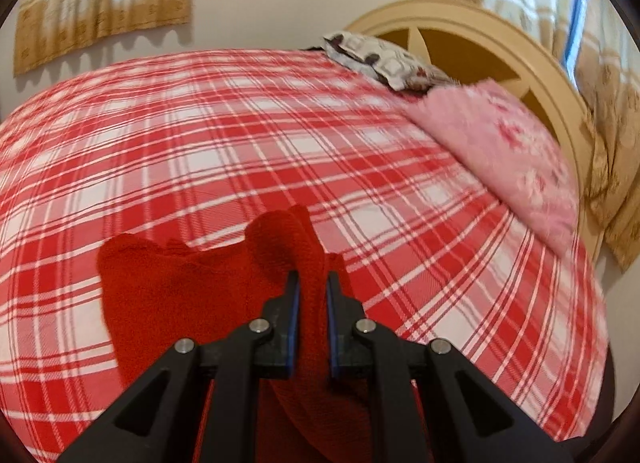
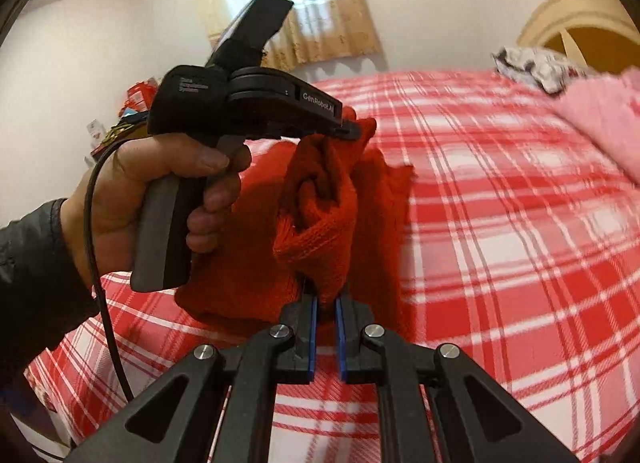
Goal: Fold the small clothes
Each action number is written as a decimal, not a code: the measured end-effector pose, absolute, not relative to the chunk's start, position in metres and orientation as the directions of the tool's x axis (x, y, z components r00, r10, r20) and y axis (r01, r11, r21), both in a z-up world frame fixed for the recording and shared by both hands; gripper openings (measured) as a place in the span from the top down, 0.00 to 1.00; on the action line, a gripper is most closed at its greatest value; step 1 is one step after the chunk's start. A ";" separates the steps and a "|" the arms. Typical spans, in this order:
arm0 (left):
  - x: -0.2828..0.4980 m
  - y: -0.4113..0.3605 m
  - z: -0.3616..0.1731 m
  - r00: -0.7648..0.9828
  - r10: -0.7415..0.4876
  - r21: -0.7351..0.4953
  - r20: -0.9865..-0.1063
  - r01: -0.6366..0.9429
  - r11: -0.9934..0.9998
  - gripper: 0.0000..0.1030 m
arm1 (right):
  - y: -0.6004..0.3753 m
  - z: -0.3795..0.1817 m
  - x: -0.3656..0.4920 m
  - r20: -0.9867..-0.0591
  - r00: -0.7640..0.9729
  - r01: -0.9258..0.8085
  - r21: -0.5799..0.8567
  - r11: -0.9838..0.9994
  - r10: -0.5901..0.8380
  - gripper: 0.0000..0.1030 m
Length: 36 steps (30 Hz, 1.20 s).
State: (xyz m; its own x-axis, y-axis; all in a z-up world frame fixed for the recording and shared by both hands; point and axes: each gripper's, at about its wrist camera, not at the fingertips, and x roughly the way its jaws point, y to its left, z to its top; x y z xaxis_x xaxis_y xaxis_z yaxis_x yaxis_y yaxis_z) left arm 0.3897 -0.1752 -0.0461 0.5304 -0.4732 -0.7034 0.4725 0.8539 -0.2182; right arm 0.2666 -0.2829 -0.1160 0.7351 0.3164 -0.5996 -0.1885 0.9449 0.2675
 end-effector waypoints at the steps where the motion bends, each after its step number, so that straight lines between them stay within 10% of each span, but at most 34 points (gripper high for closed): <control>1: 0.390 -0.183 -0.050 0.527 -0.462 -0.198 -0.714 0.480 0.855 0.88 | -0.287 -0.120 0.268 -0.608 0.726 -0.177 0.286 0.942 0.321 0.93; 7: 0.373 -0.190 -0.041 0.568 -0.441 -0.132 -0.694 0.502 0.855 0.76 | -0.302 -0.134 0.266 -0.640 0.688 -0.149 0.336 0.930 0.341 0.93; 10: 0.351 -0.172 -0.031 0.639 -0.419 -0.078 -0.645 0.491 0.868 0.43 | -0.311 -0.135 0.263 -0.649 0.684 -0.111 0.358 0.927 0.333 0.83; 19: 0.305 -0.109 -0.071 0.722 -0.300 0.046 -0.624 0.417 0.908 0.35 | -0.296 -0.086 0.260 -0.524 0.802 -0.156 0.280 0.947 0.287 0.68; 27: 0.311 -0.099 -0.096 0.715 -0.293 0.006 -0.635 0.385 0.923 0.25 | -0.265 -0.124 0.334 -0.701 0.634 -0.180 0.275 0.944 0.325 0.68; 36: 0.307 -0.080 -0.101 0.710 -0.316 -0.092 -0.630 0.336 0.937 0.11 | -0.252 -0.087 0.359 -0.657 0.680 -0.218 0.242 0.945 0.325 0.68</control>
